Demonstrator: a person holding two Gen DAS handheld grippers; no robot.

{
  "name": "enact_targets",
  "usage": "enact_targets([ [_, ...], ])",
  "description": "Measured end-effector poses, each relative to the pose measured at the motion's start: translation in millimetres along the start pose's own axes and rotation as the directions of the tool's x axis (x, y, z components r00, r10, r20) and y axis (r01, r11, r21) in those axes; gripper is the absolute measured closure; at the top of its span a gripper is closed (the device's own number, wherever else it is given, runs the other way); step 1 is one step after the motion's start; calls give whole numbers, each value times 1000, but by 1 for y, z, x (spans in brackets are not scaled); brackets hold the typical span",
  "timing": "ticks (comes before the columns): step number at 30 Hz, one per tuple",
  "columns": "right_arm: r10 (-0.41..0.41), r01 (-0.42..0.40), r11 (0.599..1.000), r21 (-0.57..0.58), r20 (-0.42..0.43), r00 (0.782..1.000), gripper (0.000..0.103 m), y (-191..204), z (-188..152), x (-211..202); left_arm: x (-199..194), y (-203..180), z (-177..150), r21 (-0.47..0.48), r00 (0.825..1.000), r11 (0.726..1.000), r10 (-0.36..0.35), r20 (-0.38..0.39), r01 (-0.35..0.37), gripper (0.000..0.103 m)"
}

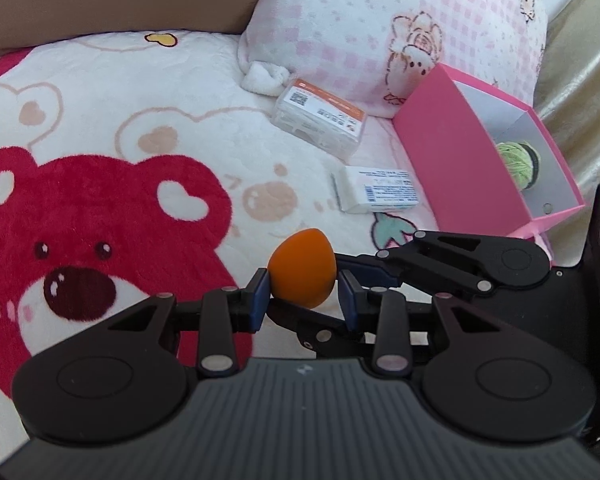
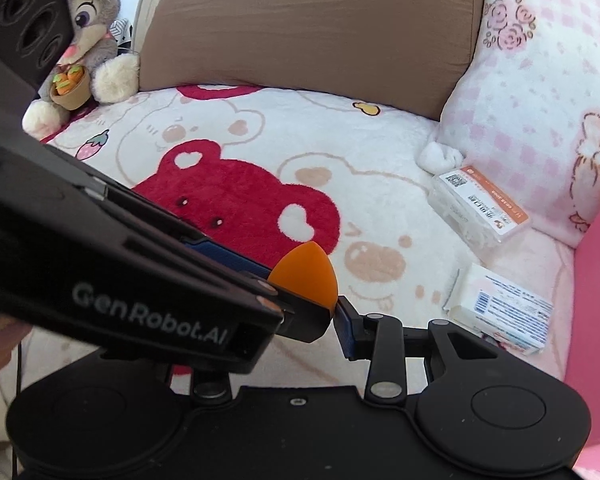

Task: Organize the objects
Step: 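Lift the orange sponge with the left tool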

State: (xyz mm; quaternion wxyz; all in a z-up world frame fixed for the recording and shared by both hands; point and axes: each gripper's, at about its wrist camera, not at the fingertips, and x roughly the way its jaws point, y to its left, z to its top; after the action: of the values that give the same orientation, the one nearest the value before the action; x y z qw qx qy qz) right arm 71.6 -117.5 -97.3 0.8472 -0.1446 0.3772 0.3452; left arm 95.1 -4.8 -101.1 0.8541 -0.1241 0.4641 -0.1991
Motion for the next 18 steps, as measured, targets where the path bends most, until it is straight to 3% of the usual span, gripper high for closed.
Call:
enact_targets([
  [10,9,-10,999,35,6,1000,61,-3,2,-37,-25,-23,-2,12,999,999,-38,20,38,69],
  [18,-28,28,999,45,1,1000,61,0,-2,-61,-35,-45,-6,45,999,998,-47,11,47,68],
])
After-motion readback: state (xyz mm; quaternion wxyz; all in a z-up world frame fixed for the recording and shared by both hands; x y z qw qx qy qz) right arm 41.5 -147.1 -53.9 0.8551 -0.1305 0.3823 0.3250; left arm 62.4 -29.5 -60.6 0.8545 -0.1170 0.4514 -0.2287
